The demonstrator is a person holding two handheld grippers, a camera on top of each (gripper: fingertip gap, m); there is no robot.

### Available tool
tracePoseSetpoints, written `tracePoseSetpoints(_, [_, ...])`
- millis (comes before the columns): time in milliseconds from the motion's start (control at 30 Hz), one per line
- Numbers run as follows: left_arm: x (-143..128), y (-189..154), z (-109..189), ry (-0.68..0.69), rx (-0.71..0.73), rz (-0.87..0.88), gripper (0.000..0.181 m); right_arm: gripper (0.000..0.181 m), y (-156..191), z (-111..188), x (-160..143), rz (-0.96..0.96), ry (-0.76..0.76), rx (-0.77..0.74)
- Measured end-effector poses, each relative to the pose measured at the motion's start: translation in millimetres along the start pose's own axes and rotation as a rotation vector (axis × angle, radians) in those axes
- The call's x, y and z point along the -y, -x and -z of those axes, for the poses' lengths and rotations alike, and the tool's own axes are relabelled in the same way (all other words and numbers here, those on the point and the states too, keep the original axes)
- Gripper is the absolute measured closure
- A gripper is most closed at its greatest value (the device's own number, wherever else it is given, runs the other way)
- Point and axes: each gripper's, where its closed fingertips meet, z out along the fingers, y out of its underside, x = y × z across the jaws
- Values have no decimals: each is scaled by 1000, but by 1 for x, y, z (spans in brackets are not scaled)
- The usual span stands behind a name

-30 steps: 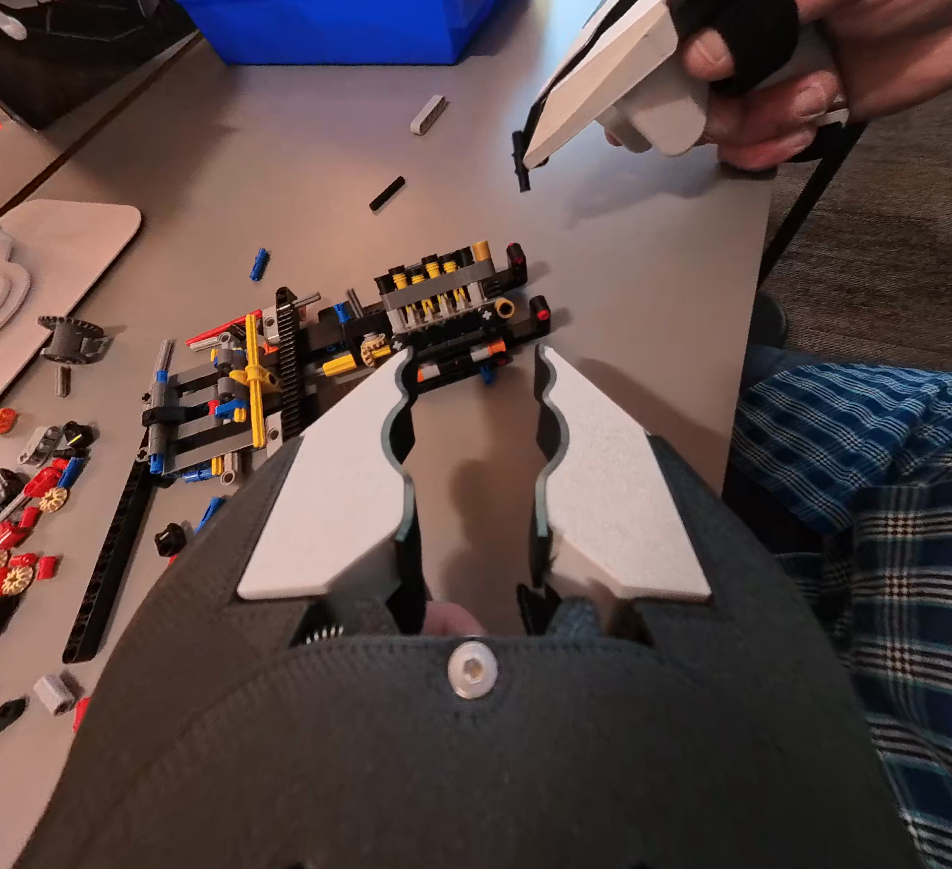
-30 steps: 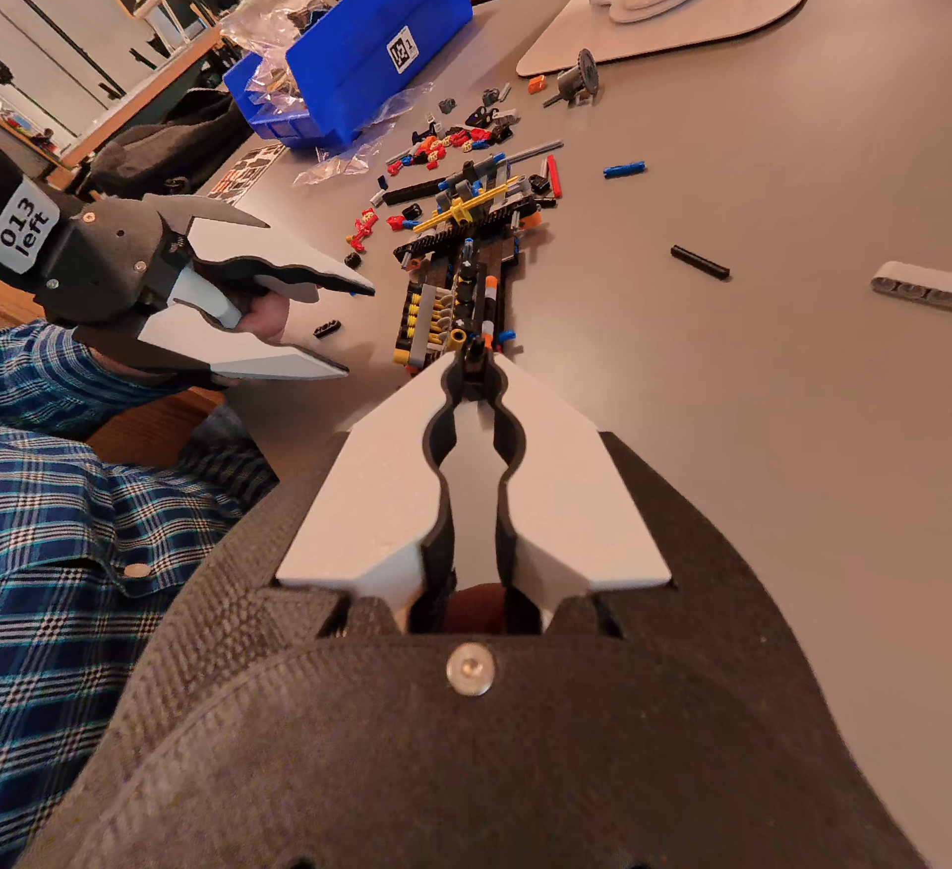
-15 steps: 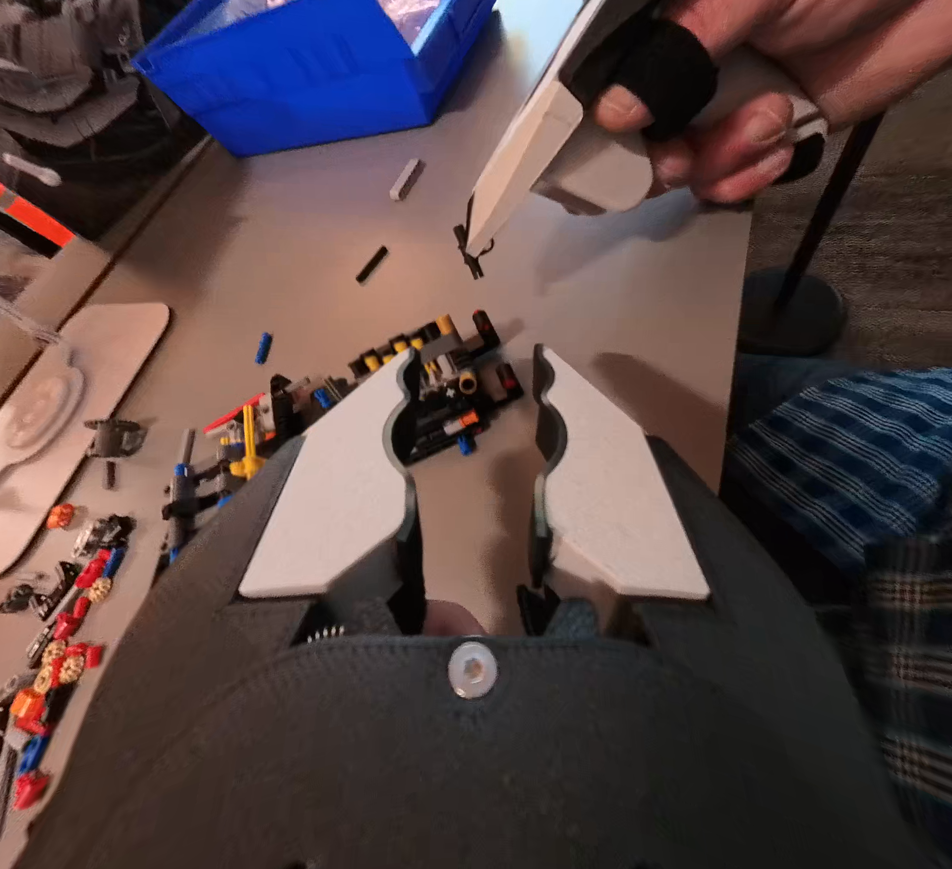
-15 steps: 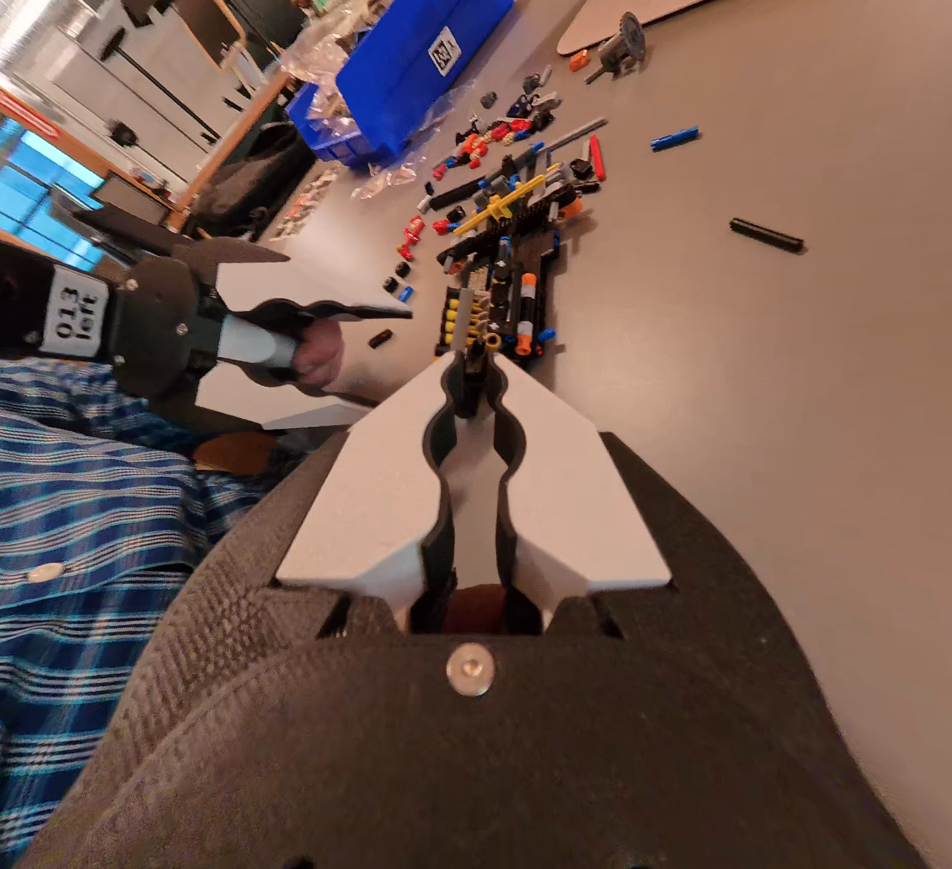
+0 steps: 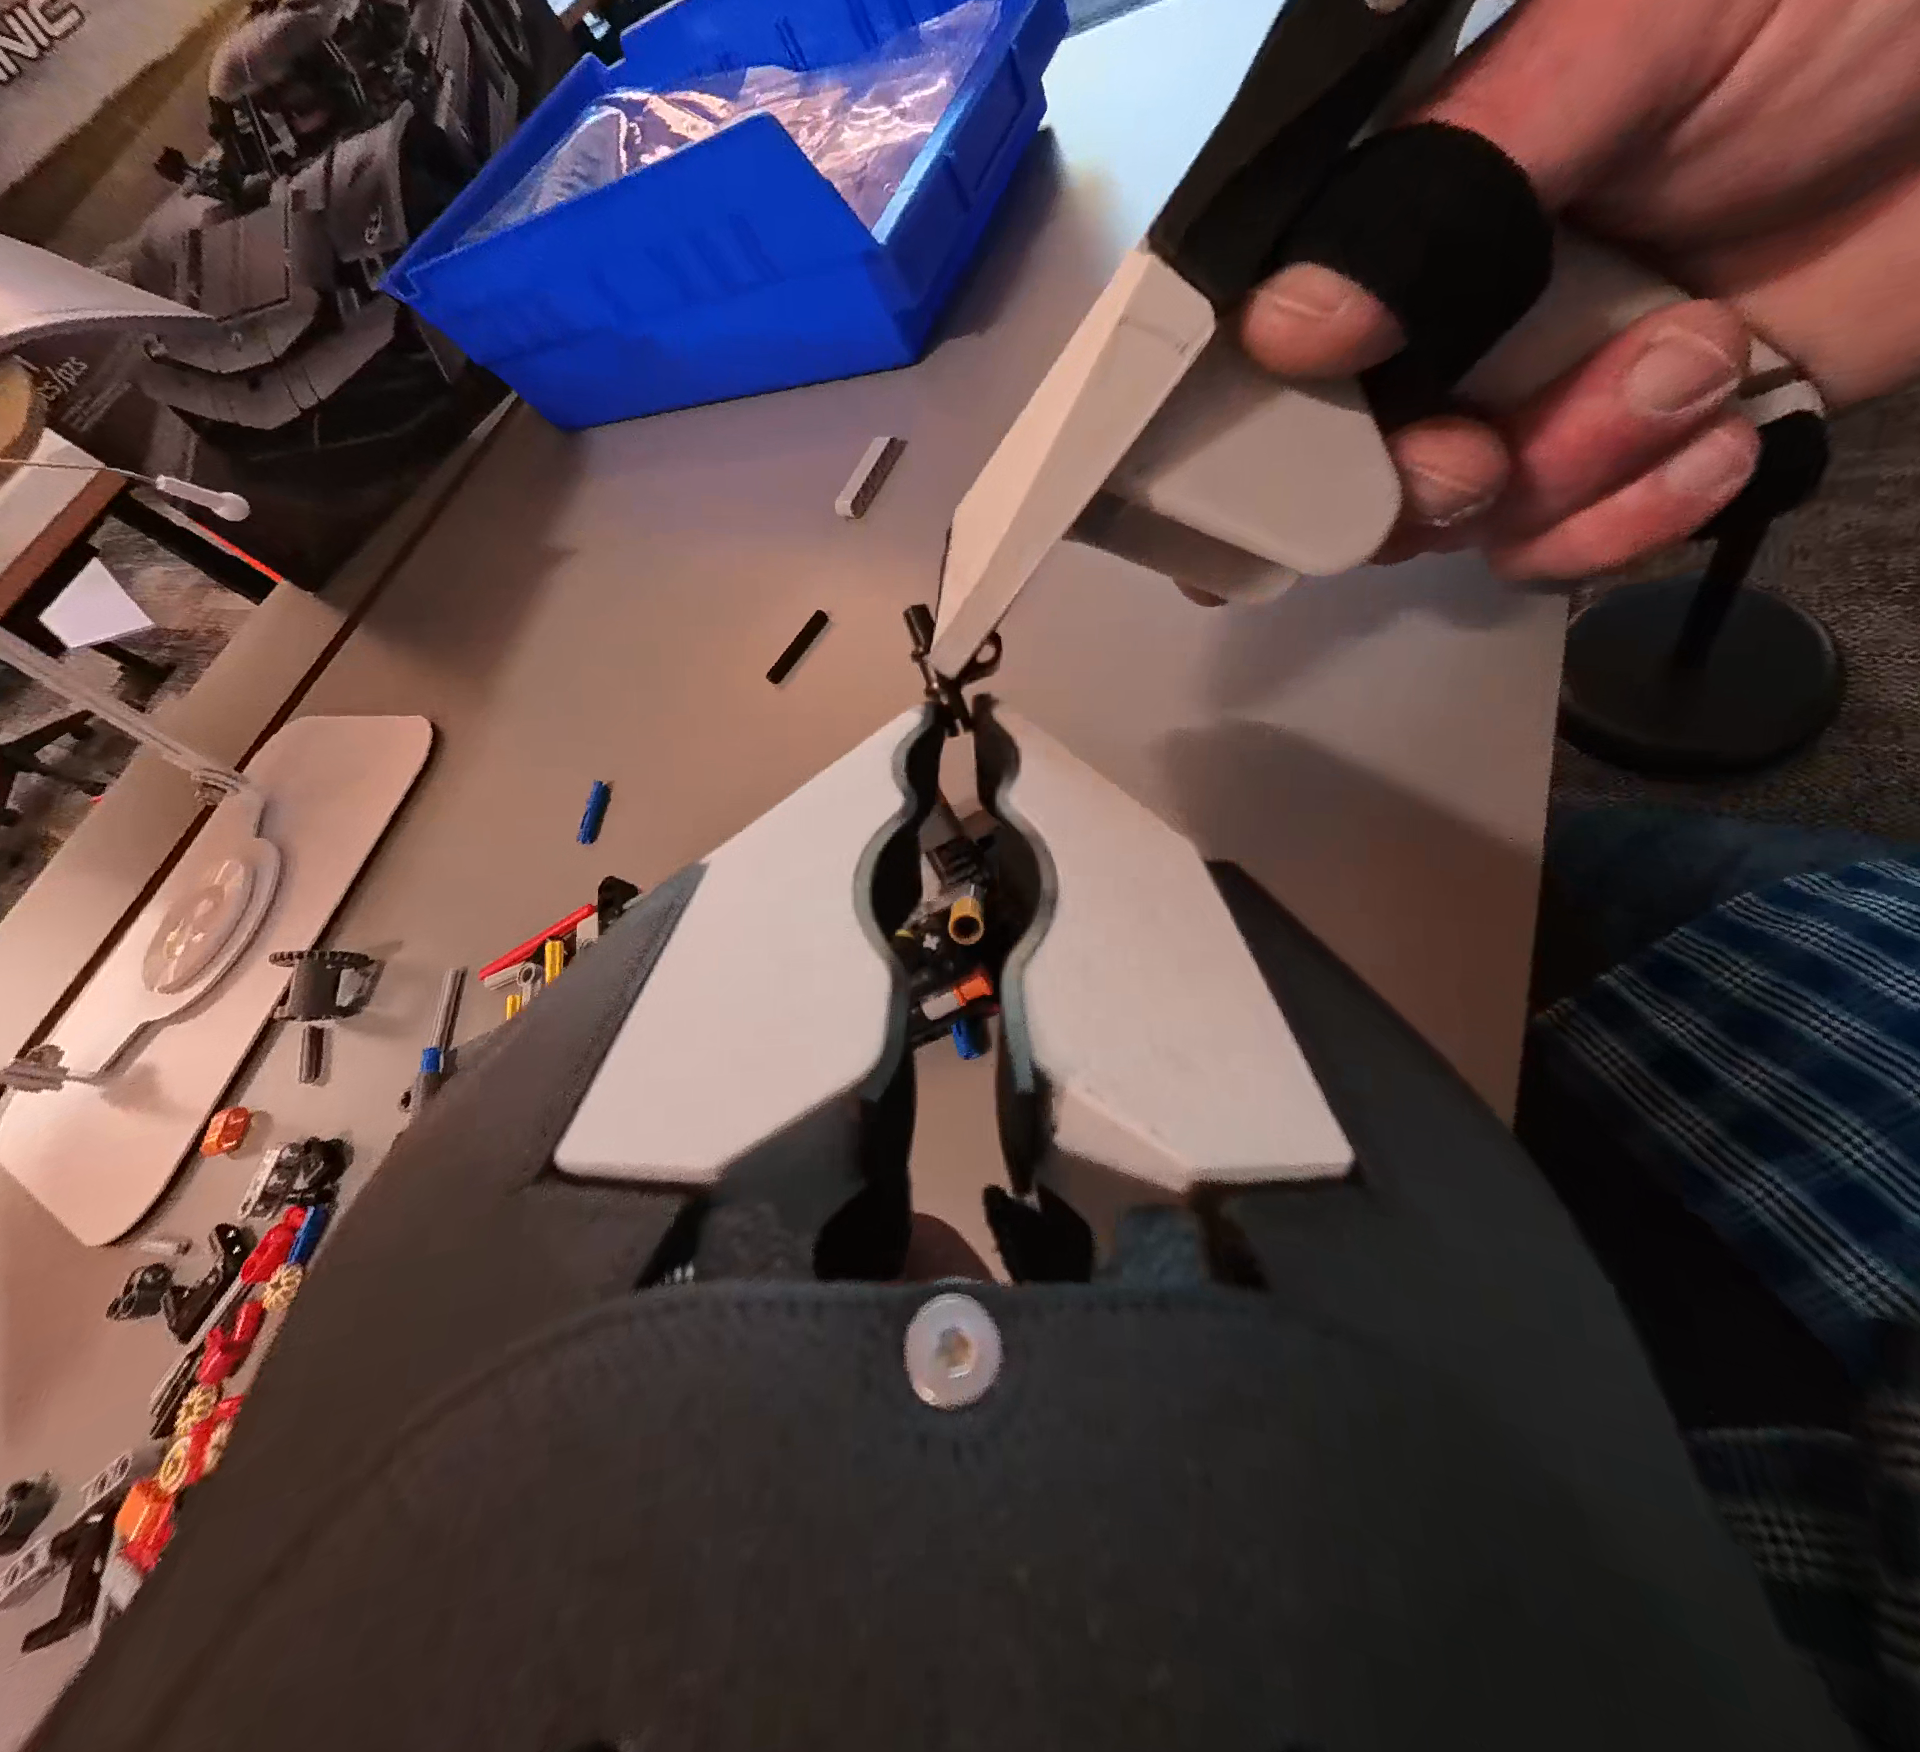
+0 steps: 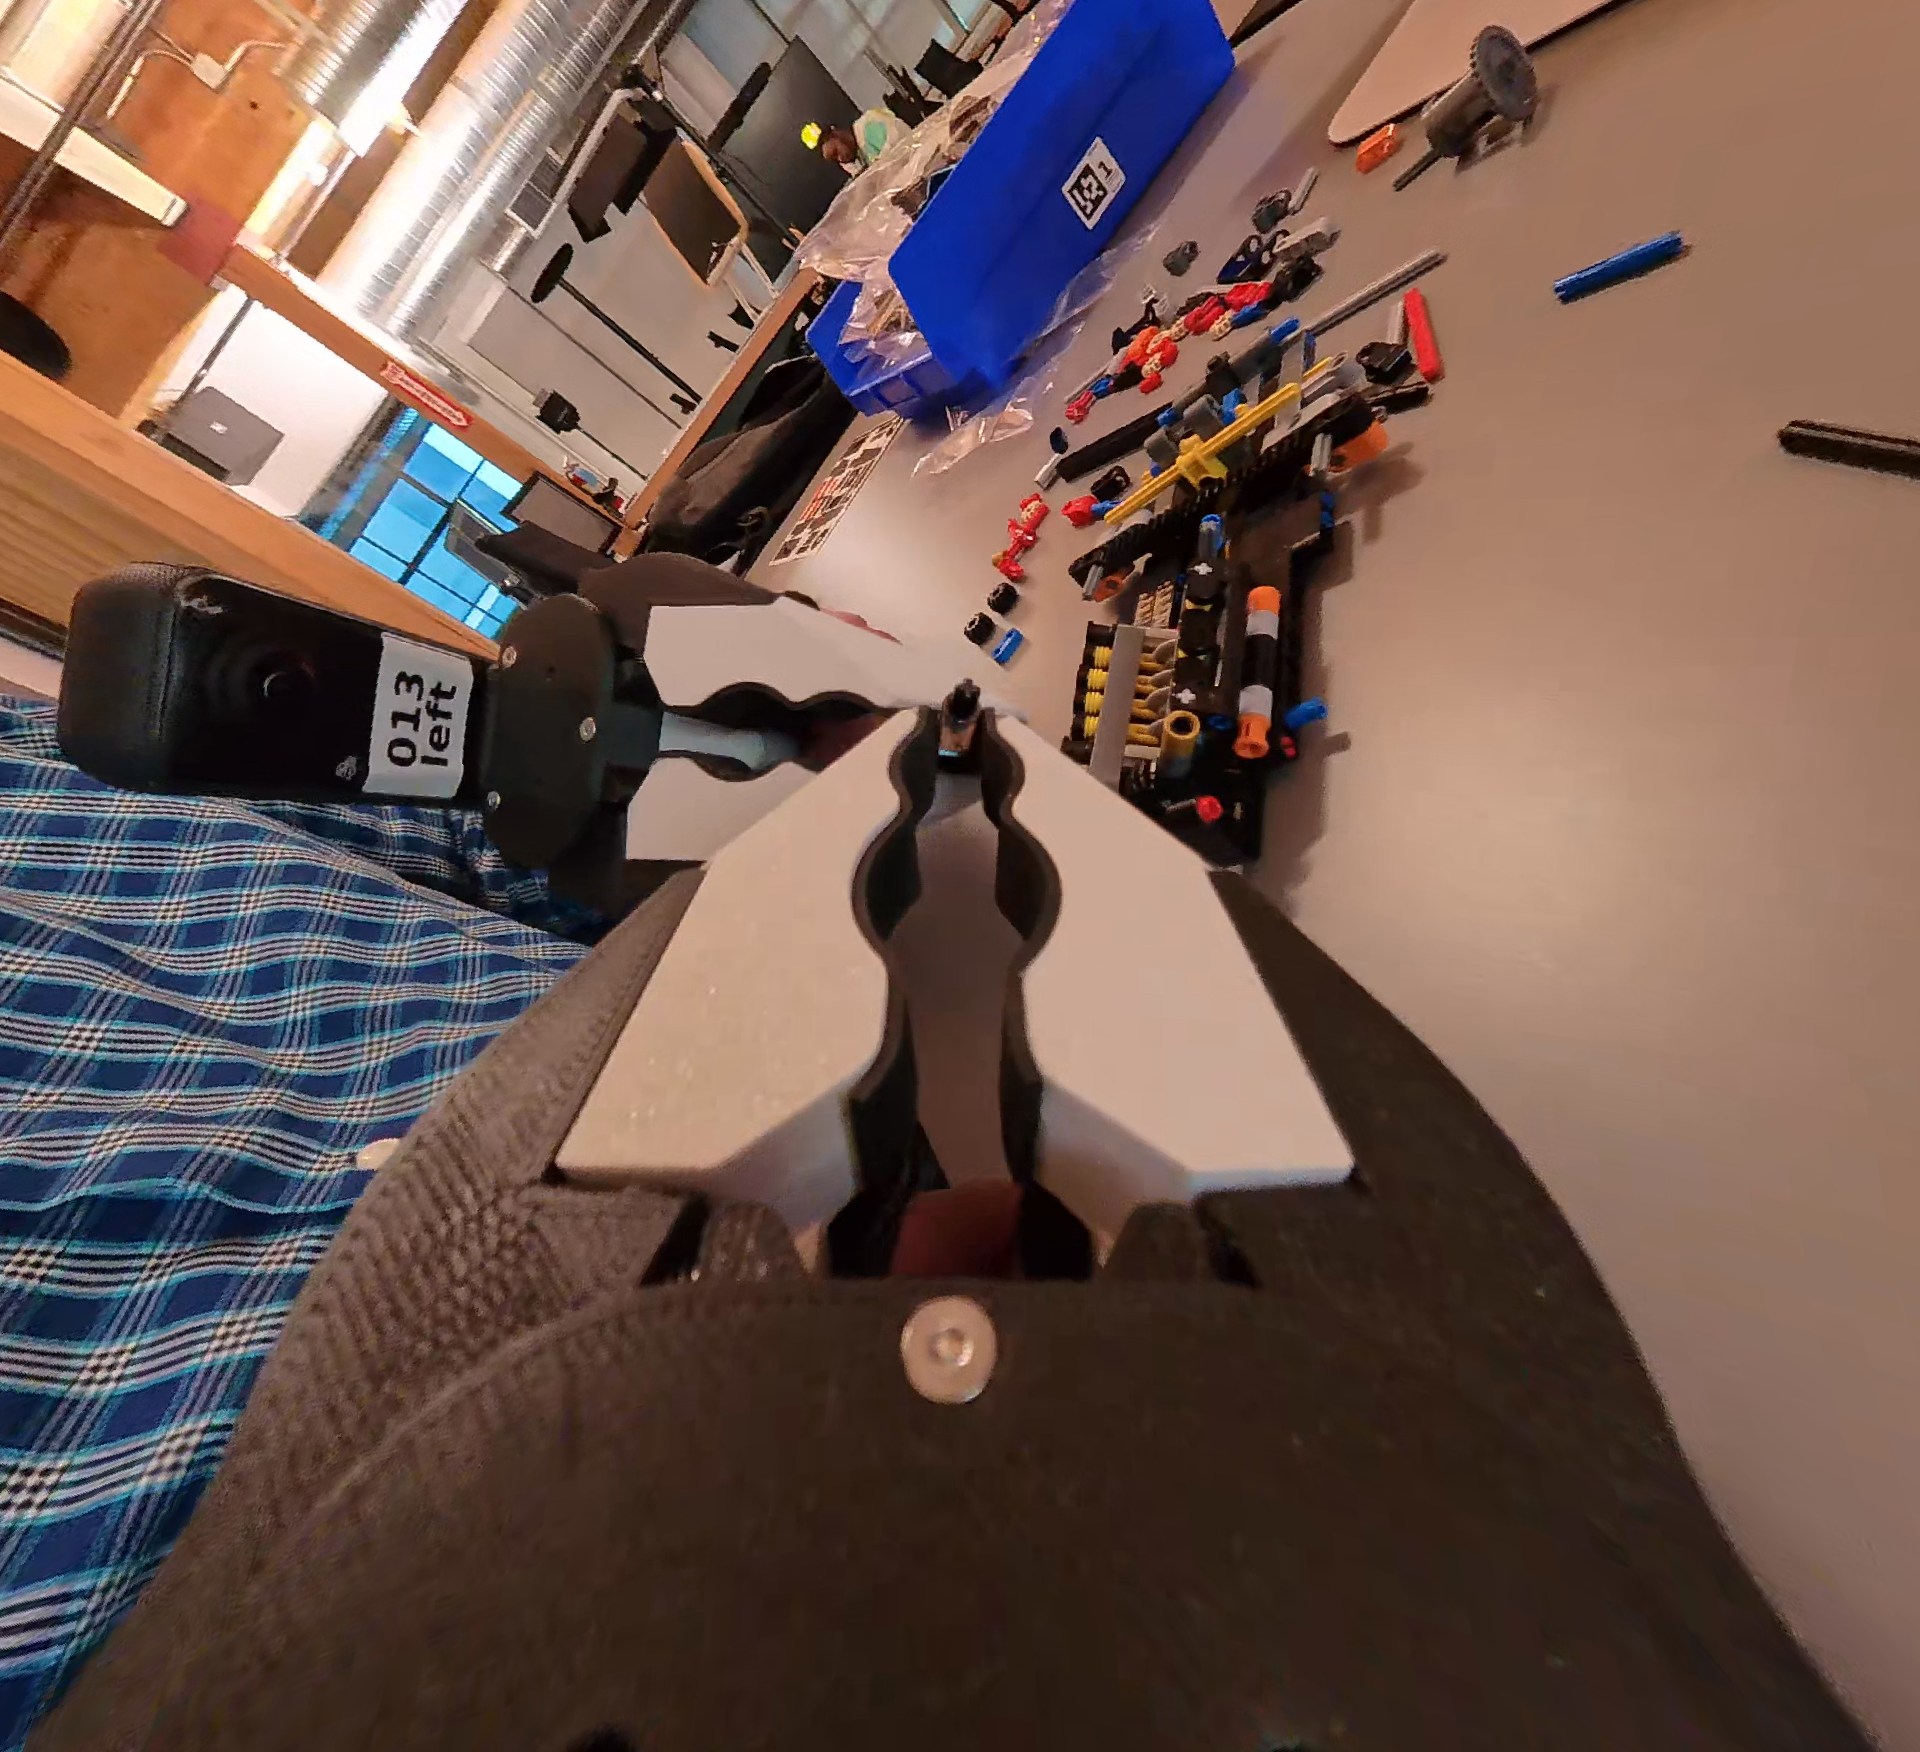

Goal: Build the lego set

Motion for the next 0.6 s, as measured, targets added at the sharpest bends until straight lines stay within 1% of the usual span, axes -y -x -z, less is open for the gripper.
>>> tracePoseSetpoints(133, [1, 2, 0, -1, 8, 10, 179, 174, 1, 0, 0, -6, -5, 10])
tracePoseSetpoints(200, [-1, 2, -1, 12, 0, 27, 180, 167, 0, 0, 0, 9, -5, -4])
tracePoseSetpoints(267, [-2, 4, -1, 14, -5, 54, 180, 163, 0, 2, 2, 51, -1, -28])
tracePoseSetpoints(333, [-2, 4, -1, 21, -15, 78, 180, 162, -3, 6, 4, 129, 9, -82])
tracePoseSetpoints(500, [-2, 4, -1, 32, -45, 145, 180, 163, -7, 6, -2, 454, 111, -259])
tracePoseSetpoints(600, [-2, 3, 0, 40, -73, 192, 179, 165, -11, 6, -3, 762, 183, -419])
